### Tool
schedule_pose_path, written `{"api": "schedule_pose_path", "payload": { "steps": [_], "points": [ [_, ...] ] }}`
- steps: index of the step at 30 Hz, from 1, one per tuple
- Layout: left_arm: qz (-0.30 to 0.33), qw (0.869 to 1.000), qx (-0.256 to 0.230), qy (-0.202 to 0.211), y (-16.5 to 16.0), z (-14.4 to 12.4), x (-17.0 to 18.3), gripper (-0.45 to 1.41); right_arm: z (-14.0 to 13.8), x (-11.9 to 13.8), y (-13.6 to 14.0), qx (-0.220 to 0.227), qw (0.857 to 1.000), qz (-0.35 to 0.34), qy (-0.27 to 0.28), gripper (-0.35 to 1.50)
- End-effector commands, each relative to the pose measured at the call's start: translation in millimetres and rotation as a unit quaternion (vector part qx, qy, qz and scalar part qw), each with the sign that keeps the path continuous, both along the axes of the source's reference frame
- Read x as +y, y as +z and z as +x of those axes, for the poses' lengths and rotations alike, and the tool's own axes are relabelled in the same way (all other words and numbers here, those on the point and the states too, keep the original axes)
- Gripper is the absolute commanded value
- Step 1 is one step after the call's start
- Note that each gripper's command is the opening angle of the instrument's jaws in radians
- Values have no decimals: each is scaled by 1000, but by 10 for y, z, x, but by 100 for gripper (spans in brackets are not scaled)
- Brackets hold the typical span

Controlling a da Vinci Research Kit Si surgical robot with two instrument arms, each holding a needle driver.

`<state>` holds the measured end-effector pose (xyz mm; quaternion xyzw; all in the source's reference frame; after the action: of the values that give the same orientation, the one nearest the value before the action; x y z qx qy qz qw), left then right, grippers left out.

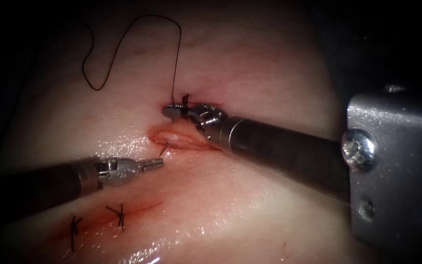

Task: Wound Closure
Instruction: Throw the needle through the top of the incision with the right needle driver, then use the left needle driver to pull the needle through the wound.

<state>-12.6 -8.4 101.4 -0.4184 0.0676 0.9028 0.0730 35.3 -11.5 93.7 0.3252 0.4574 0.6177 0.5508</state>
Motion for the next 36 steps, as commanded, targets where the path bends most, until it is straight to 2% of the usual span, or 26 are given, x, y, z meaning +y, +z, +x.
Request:
{"api": "schedule_pose_path", "payload": {
  "steps": [1, 7, 14, 15, 17, 19, 21, 24, 28, 30, 36],
  "points": [
    [-2, 1000, 0, 2, 8, -5, 2, -45, 13, -2, 9, 18, 999, 26, -3, -35],
    [-6, 1000, 0, 4, 8, -5, 7, -45, 17, -18, 7, 34, 998, 38, -22, -35],
    [-18, 1000, -11, 10, 8, -4, 9, -45, 19, -16, 2, 50, 998, 36, -10, -35],
    [-19, 1000, -14, 9, 8, -4, 10, -43, 19, -15, 1, 54, 998, 24, -8, -18],
    [-28, 999, -27, 9, 7, -3, 12, -28, 15, -11, 1, 66, 998, 0, 0, 32],
    [-36, 999, -39, 10, 6, -2, 14, -15, 10, -6, 1, 68, 998, -5, 1, 46],
    [-41, 998, -56, 8, 6, -2, 16, -8, 1, 1, 1, 67, 998, -16, -5, 68],
    [-47, 996, -72, 5, 7, -2, 18, 0, -15, 11, 2, 69, 997, -35, -15, 76],
    [-68, 994, -83, -2, 9, -7, 22, 5, -37, 20, 2, 79, 996, -47, -4, 69],
    [-81, 993, -87, 11, 10, -13, 22, 9, -46, 22, 1, 77, 996, -49, -3, 57],
    [-111, 989, -91, 34, 9, -34, 27, 20, -57, 21, 3, 71, 996, -52, 0, 46]
  ]
}}
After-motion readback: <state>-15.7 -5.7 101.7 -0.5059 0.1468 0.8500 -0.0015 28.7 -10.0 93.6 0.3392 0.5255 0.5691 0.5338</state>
